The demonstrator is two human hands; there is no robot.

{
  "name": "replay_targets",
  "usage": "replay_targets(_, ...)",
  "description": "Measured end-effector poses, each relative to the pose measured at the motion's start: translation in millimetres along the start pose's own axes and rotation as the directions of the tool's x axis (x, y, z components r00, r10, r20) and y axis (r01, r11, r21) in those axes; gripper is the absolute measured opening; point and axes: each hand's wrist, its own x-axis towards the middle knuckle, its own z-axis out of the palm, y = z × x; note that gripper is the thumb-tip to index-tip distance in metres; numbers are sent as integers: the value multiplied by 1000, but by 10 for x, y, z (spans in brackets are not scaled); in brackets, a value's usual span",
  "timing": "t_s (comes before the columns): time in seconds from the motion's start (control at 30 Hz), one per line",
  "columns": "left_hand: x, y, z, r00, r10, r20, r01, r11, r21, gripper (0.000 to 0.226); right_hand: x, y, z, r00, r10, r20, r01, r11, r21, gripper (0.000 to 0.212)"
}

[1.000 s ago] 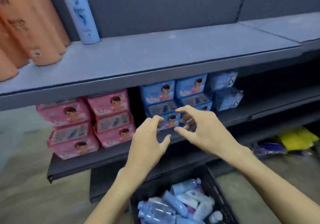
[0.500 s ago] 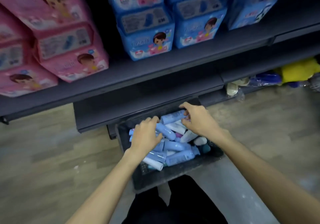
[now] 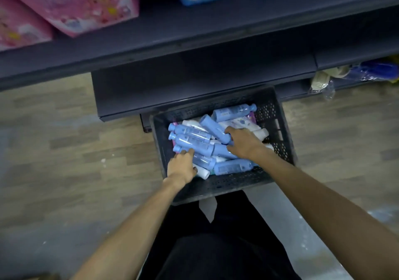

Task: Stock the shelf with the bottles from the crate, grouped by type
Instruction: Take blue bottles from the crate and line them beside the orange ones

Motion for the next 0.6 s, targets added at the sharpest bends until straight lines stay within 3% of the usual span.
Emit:
replay_targets(0.33, 286, -391, 609, 990, -131, 53, 138, 976, -166, 45, 773, -211, 858, 974, -20, 225, 36, 997, -69, 62)
replay_targets(0.5, 452, -462, 903, 966, -256, 41, 258, 933, -253, 45, 1181, -303, 1200, 983, -38, 180, 66, 987, -149, 66)
replay_targets(0.6, 604, -464, 1126, 964, -261, 60, 265, 898, -352, 45, 1464, -404, 1393, 993, -55, 102, 66, 993, -103, 63)
